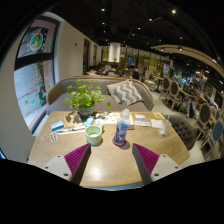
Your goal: Pour water
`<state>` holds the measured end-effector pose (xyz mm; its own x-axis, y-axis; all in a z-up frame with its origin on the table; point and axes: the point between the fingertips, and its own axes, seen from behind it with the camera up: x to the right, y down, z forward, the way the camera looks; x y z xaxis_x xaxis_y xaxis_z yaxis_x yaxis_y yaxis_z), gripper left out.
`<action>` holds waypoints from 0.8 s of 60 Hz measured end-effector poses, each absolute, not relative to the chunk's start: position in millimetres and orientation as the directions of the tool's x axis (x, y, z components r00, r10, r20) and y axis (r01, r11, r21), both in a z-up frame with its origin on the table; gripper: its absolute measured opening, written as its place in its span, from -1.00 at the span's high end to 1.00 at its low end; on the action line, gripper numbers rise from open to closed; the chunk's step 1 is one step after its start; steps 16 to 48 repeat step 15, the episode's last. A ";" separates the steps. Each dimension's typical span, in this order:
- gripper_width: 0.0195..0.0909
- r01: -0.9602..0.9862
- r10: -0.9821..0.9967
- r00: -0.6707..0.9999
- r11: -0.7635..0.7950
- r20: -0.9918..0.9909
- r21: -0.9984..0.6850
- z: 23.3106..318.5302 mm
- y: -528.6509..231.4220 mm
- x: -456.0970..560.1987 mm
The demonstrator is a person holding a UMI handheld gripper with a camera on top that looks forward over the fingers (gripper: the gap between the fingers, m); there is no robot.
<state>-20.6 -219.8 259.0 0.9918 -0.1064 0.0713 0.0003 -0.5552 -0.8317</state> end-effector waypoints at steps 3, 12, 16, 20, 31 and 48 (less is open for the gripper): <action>-0.83 -0.003 -0.104 0.992 -0.557 0.066 -0.831 259.2 -222.8 -22.8; -0.83 0.016 -0.107 0.990 -0.542 0.088 -0.840 264.4 -225.7 -19.3; -0.83 0.022 -0.104 0.990 -0.544 0.093 -0.839 265.1 -226.0 -18.6; -0.83 0.022 -0.104 0.990 -0.544 0.093 -0.839 265.1 -226.0 -18.6; -0.83 0.022 -0.104 0.990 -0.544 0.093 -0.839 265.1 -226.0 -18.6; -0.83 0.022 -0.104 0.990 -0.544 0.093 -0.839 265.1 -226.0 -18.6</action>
